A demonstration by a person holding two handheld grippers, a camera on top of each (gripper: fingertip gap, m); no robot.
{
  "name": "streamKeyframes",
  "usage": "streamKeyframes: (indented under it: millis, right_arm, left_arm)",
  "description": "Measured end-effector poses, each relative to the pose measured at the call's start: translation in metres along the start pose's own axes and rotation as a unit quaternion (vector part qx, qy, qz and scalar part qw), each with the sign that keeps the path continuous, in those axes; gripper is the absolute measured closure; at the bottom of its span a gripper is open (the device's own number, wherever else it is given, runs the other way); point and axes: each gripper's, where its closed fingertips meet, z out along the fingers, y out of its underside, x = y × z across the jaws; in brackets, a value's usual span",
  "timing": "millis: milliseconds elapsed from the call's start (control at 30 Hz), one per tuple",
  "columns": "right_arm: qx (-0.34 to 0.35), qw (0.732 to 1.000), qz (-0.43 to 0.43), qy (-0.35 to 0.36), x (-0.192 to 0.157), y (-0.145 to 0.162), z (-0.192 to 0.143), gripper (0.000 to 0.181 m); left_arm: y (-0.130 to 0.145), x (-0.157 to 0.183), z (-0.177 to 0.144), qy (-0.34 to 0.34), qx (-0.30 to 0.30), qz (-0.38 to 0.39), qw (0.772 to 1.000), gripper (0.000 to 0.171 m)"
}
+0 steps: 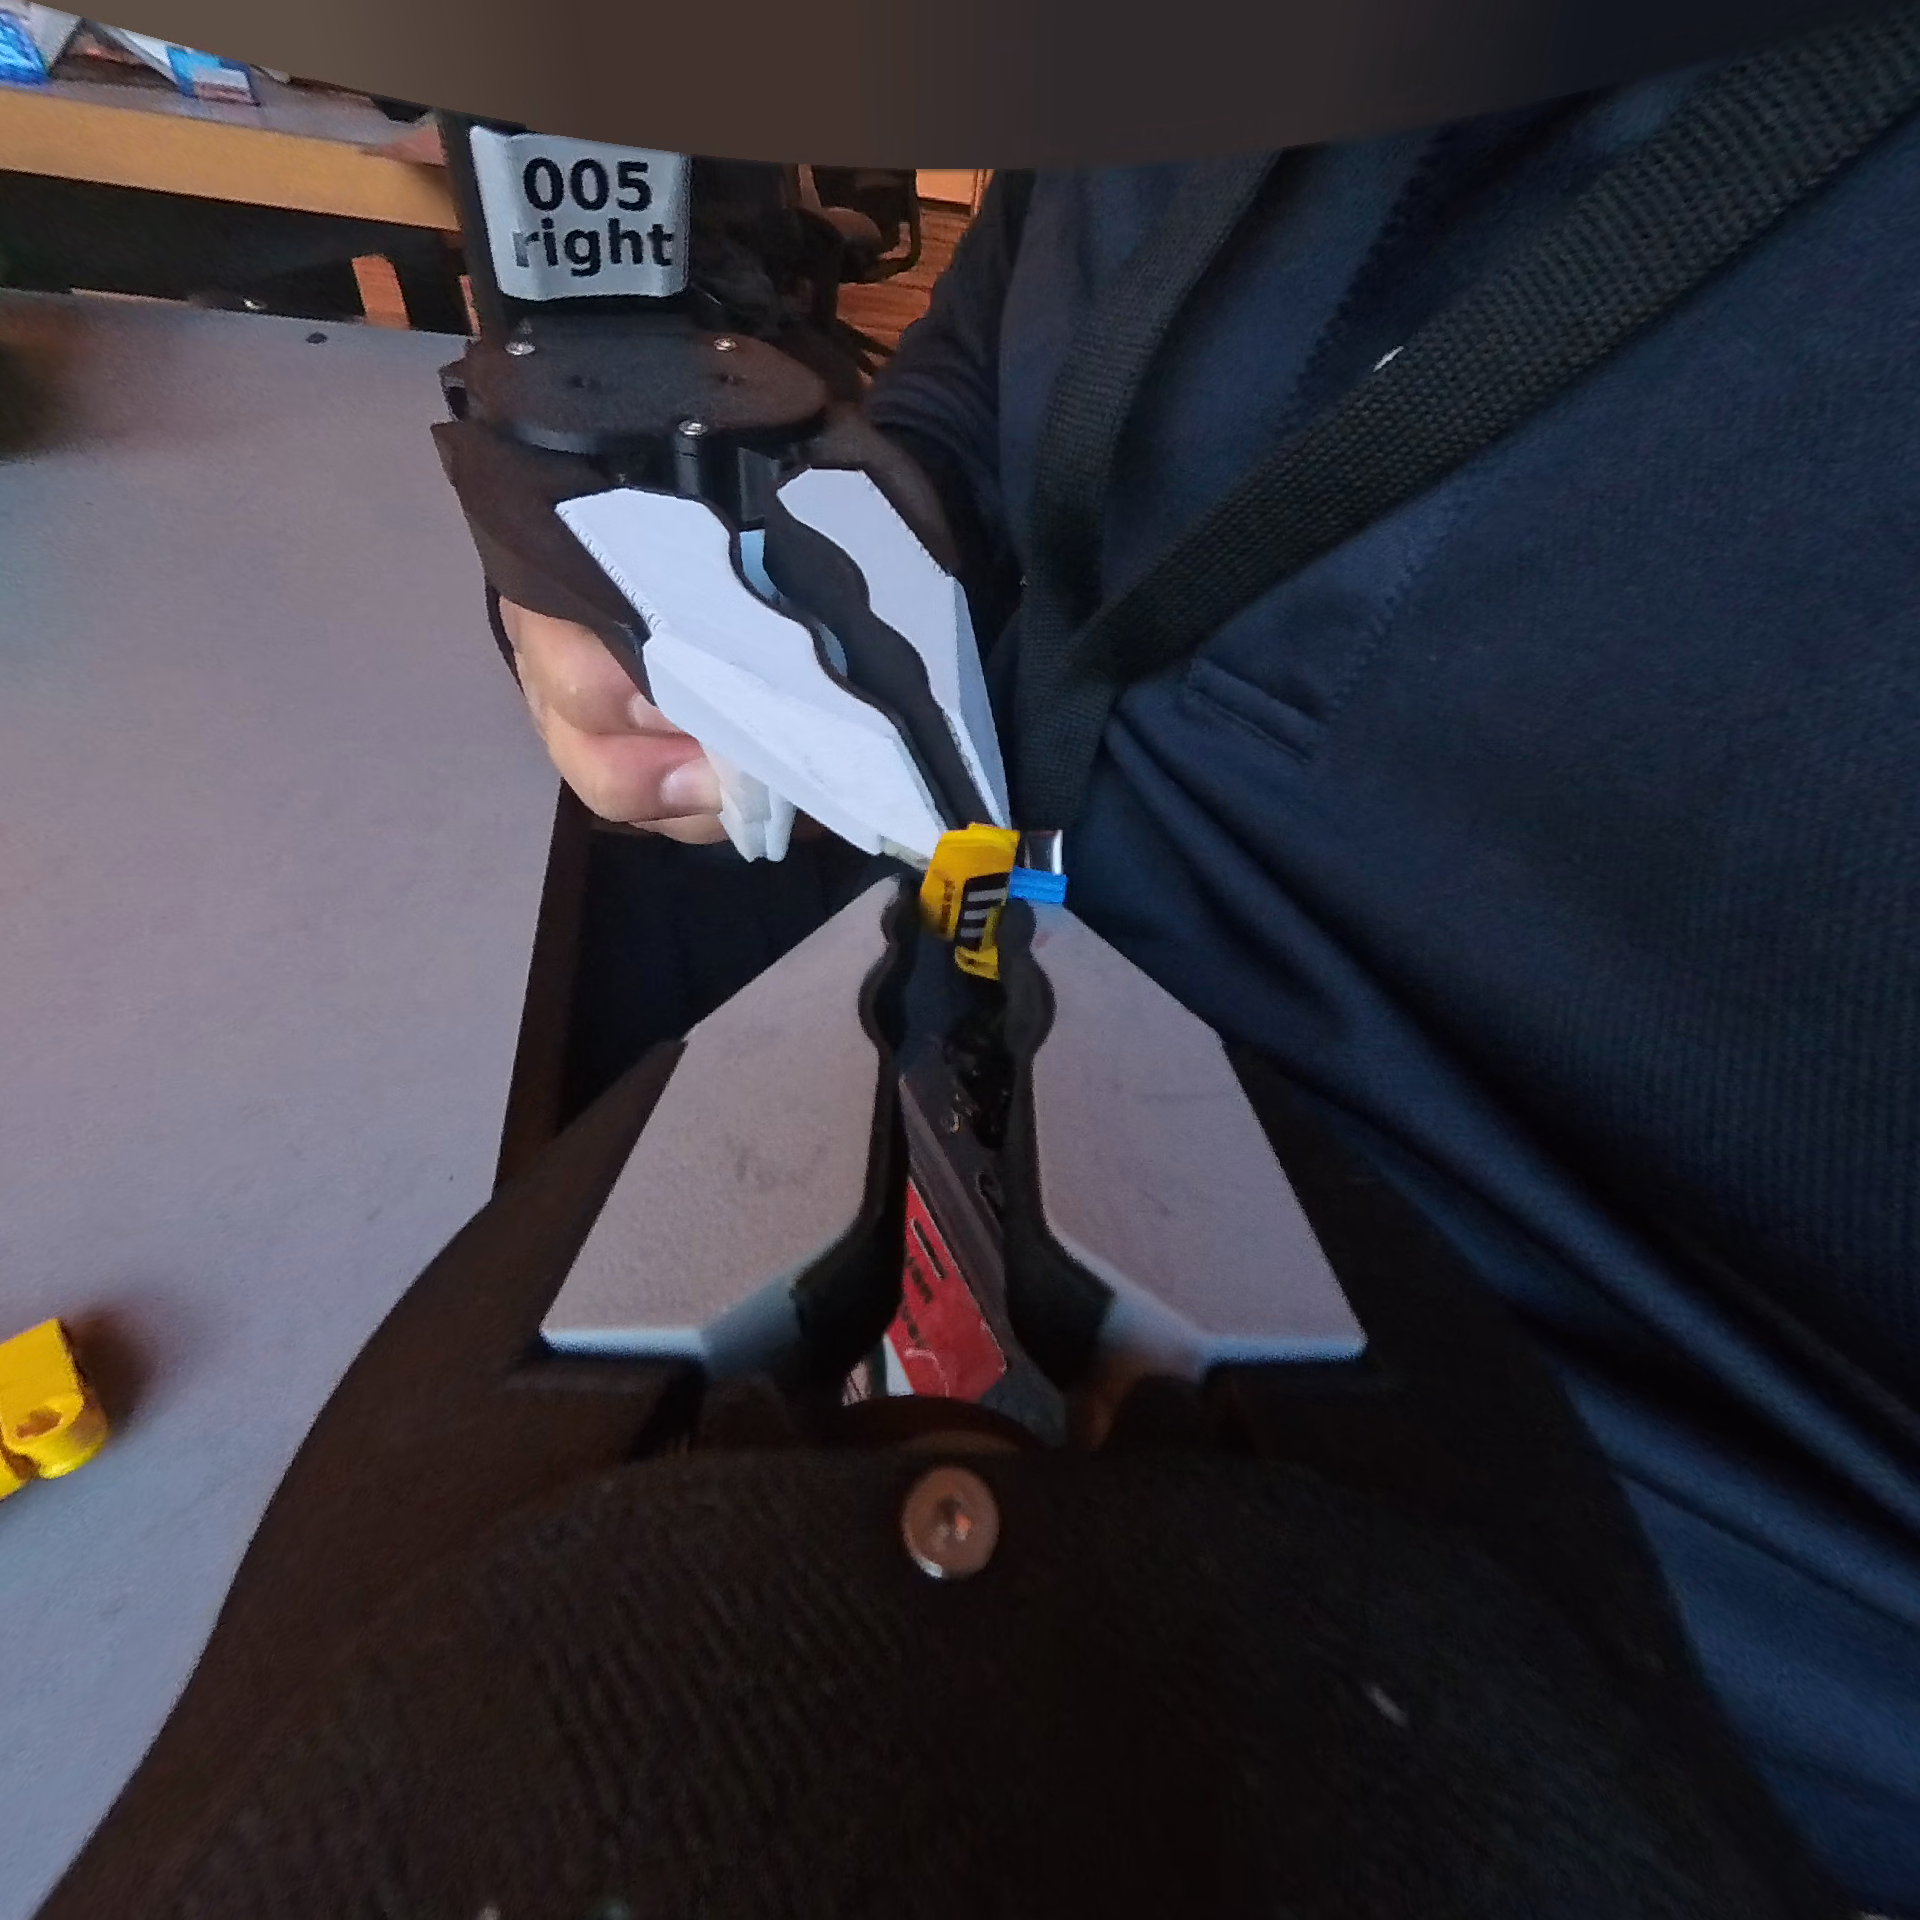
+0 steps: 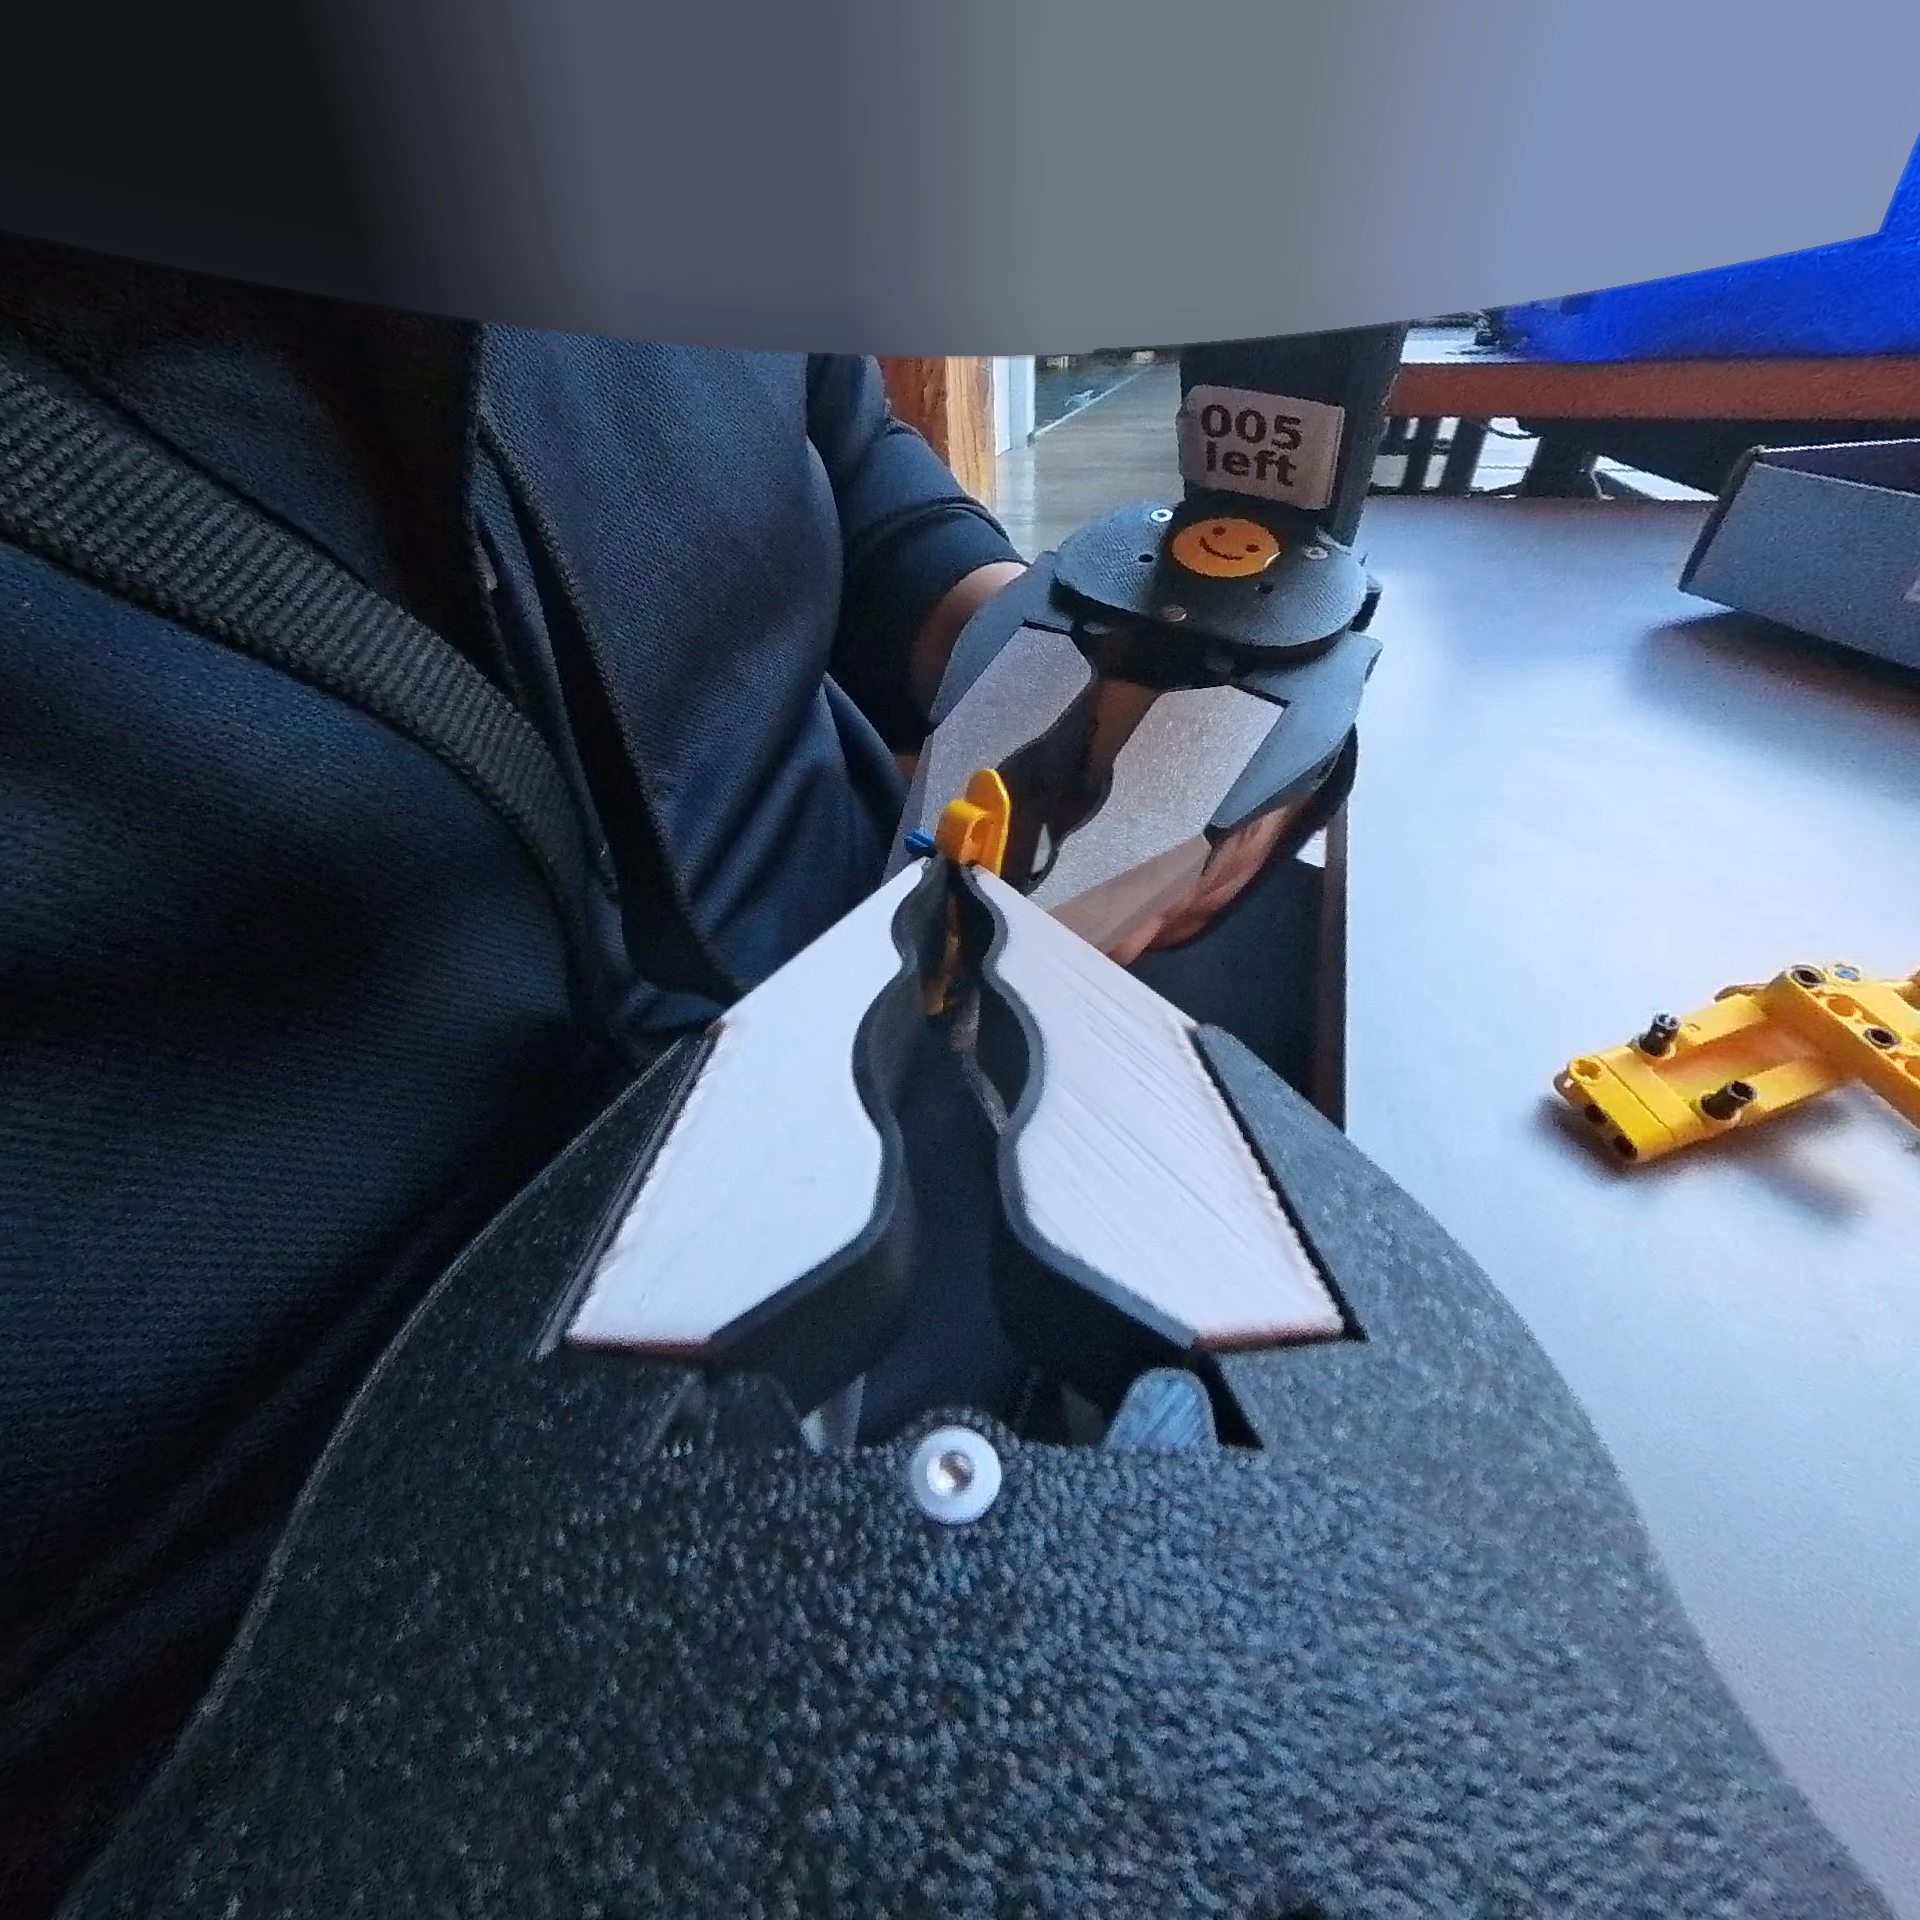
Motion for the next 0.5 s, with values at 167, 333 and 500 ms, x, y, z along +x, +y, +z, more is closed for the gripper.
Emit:
streamKeyframes:
  millis: [167, 333, 500]
  right_arm:
    - [0.001, 1.0, 0.01, -0.021, -0.004, -0.001, 0.001, 0.181]
    - [0.003, 0.999, 0.024, -0.044, -0.006, -0.005, 0.005, 0.181]
    - [0.007, 0.996, 0.039, -0.073, -0.01, -0.008, 0.009, 0.181]
  left_arm:
    - [-0.001, 0.005, 0.001, 0.013, 0.003, -0.002, 1.0, 0.16]
    - [-0.003, 0.009, -0.001, 0.021, 0.006, -0.002, 1.0, 0.16]
    - [-0.006, 0.016, -0.003, 0.033, 0.015, -0.004, 0.999, 0.16]
